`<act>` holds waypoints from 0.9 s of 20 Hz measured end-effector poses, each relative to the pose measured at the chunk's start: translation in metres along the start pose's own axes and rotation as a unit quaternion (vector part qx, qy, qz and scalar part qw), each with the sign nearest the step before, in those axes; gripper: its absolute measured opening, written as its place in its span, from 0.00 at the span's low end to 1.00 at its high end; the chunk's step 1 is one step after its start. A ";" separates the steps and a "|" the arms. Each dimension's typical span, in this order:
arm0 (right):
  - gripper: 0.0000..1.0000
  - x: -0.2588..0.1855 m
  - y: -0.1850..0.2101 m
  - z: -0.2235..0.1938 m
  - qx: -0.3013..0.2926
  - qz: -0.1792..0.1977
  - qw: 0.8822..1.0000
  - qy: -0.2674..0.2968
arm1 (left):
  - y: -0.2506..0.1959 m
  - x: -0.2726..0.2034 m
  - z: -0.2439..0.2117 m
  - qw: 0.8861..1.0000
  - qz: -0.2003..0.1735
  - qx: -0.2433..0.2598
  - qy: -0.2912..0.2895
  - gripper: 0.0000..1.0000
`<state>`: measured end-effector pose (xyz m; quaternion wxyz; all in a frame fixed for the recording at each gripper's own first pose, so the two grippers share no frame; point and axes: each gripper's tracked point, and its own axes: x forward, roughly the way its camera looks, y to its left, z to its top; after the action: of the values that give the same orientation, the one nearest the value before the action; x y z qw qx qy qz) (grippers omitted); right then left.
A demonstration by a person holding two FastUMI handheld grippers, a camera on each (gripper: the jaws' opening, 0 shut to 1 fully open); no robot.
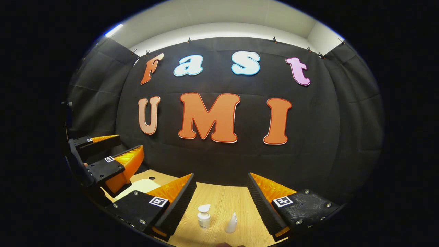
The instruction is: First open the suitcase, pack the skin care products into it, and then close the suitcase.
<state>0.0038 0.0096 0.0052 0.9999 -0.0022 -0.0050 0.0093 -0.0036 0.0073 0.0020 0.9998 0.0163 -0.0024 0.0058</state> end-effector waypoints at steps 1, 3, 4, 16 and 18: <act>0.95 0.001 0.000 0.001 -0.001 -0.001 1.000 -0.001 | 0.000 0.001 -0.001 1.000 0.000 0.001 -0.001 0.99; 0.96 0.003 -0.002 0.001 0.002 -0.003 1.000 -0.001 | 0.001 0.003 -0.001 1.000 0.000 0.003 -0.001 1.00; 0.96 0.004 -0.004 0.001 0.003 -0.004 1.000 0.000 | -0.001 0.004 -0.003 1.000 -0.002 0.007 -0.001 1.00; 0.95 0.007 -0.067 0.000 -0.014 -0.068 0.998 -0.005 | -0.033 0.008 -0.094 0.987 -0.068 0.121 0.078 1.00; 0.95 0.006 -0.078 -0.001 -0.013 -0.079 0.997 -0.002 | -0.041 0.008 -0.119 0.981 -0.084 0.148 0.097 0.98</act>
<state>0.0110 -0.0679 0.0043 0.9974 -0.0151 -0.0076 -0.0699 0.0050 -0.0300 -0.1178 0.9787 0.1641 0.0970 -0.0765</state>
